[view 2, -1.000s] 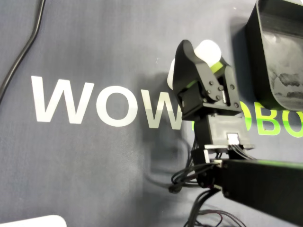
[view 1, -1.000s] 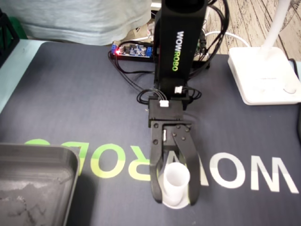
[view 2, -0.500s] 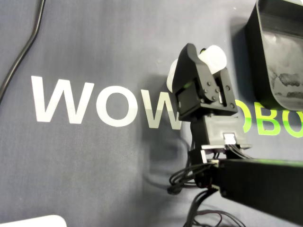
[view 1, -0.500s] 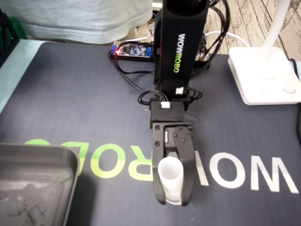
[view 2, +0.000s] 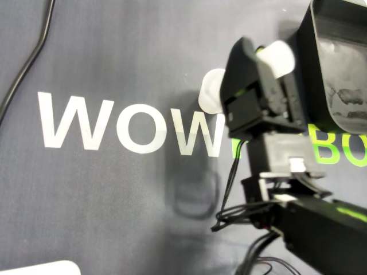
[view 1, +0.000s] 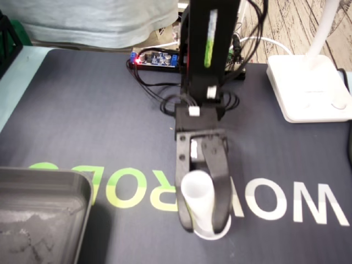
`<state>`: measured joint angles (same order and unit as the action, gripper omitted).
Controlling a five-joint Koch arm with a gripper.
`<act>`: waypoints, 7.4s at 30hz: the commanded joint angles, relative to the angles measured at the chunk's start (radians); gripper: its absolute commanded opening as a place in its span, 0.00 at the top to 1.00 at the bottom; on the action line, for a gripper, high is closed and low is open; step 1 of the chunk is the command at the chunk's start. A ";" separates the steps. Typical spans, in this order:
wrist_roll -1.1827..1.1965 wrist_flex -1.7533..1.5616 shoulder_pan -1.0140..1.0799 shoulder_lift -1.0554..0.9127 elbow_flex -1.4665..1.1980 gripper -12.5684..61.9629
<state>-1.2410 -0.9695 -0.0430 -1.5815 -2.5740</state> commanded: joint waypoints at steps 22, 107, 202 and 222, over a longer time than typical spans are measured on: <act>1.186 0.985 0.506 0.107 1.066 0.83; -0.305 0.353 -0.069 -0.044 0.160 0.82; 1.149 0.980 0.123 -0.819 -0.529 0.38; 1.149 0.980 0.123 -0.818 -0.529 0.38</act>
<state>-0.0890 0.0291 0.0813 -2.3224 -3.0618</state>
